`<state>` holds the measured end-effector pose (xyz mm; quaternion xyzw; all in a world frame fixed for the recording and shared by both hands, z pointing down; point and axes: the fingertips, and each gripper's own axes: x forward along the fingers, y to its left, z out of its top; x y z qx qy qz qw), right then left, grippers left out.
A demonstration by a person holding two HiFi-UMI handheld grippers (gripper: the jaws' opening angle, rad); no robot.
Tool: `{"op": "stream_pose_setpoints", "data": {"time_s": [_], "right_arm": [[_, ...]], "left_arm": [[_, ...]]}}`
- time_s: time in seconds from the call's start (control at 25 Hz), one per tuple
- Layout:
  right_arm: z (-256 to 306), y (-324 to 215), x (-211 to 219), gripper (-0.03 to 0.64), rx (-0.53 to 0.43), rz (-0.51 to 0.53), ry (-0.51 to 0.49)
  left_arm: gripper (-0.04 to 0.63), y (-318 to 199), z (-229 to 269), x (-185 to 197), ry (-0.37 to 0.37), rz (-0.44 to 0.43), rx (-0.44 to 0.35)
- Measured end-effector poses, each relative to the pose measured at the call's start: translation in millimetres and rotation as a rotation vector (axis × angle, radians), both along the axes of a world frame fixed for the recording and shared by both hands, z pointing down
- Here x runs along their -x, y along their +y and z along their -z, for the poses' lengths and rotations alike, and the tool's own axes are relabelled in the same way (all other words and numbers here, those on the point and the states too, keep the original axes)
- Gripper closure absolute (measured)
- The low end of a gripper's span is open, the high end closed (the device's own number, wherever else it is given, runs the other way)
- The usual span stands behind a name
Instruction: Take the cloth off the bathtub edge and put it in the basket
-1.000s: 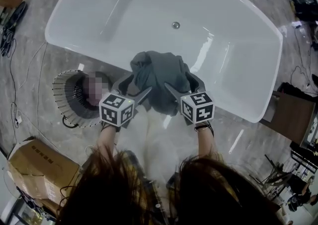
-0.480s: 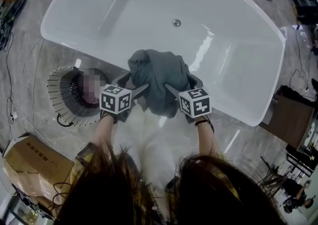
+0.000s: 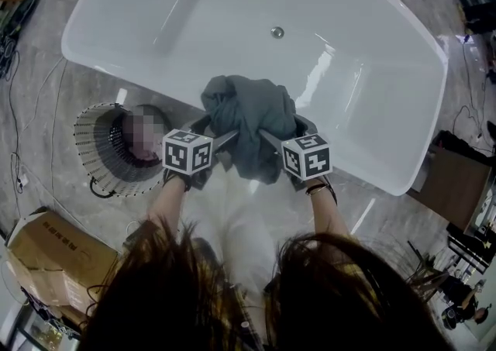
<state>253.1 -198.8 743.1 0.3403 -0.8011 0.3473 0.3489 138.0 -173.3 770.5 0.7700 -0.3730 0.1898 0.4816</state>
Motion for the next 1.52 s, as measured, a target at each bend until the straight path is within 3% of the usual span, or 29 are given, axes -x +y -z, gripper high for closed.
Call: {"op": "stream_pose_setpoints", "data": {"time_s": [0.2, 0.36, 0.48, 0.6, 0.96, 1.52], "right_arm": [[1.2, 2.8, 2.3, 0.258, 0.029, 0.001, -0.018], [6.0, 5.1, 10.0, 0.365, 0.011, 0.032, -0.019], [9.7, 6.9, 15.0, 0.453, 0.003, 0.049, -0.004], [11.4, 8.1, 16.3, 0.481, 0.01, 0.054, -0.002], [13.7, 9.8, 16.6, 0.493, 0.016, 0.051, -0.012], [31.7, 5.7, 30.8, 0.503, -0.006, 0.126, -0.045]], "left_arm": [[0.224, 2.3, 2.4, -3.7, 0.013, 0.011, 0.02], [0.352, 4.3, 10.0, -13.6, 0.042, 0.0, 0.011], [0.433, 6.3, 13.8, -17.4, 0.013, -0.002, -0.017], [0.474, 8.6, 16.1, -17.3, -0.016, -0.004, -0.026], [0.502, 10.4, 22.9, -18.0, -0.047, -0.049, -0.05], [0.511, 9.3, 45.7, -15.8, -0.015, 0.048, -0.075]]}}
